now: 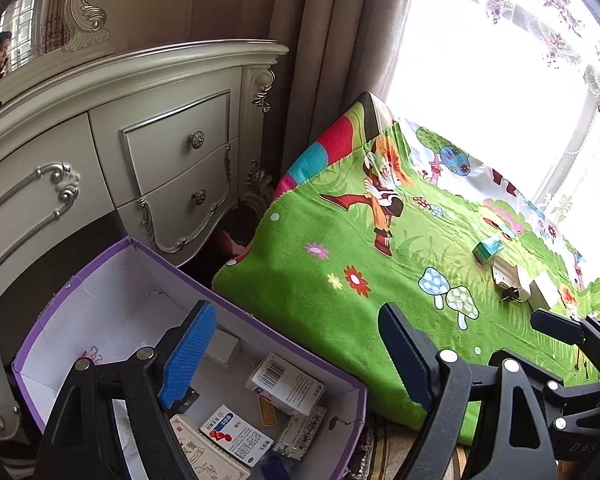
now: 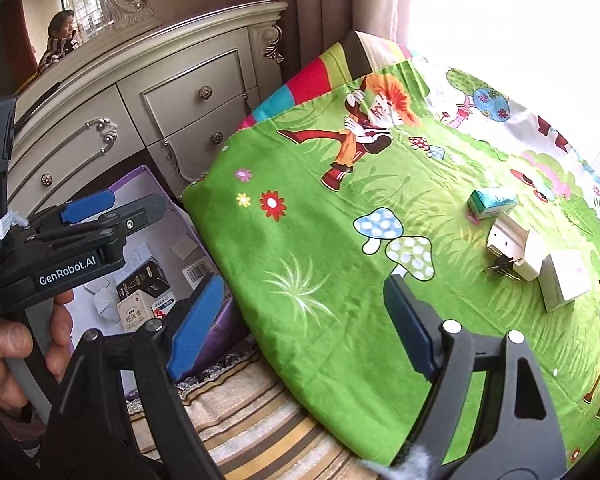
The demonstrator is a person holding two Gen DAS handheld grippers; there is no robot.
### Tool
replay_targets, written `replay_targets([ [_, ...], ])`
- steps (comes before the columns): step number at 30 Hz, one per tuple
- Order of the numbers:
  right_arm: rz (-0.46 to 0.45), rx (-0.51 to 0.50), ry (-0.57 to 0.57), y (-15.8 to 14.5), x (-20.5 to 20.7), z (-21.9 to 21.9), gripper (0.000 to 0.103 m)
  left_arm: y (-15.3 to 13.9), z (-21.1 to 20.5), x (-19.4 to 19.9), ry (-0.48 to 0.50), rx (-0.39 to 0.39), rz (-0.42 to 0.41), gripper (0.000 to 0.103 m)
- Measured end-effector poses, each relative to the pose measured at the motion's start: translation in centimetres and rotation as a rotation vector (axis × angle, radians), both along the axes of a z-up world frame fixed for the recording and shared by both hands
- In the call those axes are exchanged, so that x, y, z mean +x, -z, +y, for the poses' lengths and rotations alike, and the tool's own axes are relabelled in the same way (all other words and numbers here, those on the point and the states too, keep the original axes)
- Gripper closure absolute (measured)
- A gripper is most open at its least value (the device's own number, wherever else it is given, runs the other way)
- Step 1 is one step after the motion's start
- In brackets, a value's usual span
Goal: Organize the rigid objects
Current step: 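Move both tools back over the bed toward the remaining items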
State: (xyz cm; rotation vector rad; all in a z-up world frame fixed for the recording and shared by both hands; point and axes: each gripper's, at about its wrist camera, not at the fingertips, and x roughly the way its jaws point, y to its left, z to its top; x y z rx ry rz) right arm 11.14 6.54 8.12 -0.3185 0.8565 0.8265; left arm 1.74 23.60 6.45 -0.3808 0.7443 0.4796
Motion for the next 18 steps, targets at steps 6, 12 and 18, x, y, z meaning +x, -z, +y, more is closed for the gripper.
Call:
replay_targets([
  [6,-0.012,-0.005,0.075,0.1,3.4,-3.7,0.012,-0.1,-2.9,3.5,0.083,-0.017,-0.001,0.019],
  [12,-0.015,-0.011,0.156,0.5,6.9,-8.2,0.008,-0.2,-6.4,7.0,0.161,-0.008,0.009,0.019],
  [18,-0.027,-0.048,0.224,1.3,10.2,-13.2,0.006,0.7,-9.5,10.6,0.249,-0.072,0.009,0.019],
])
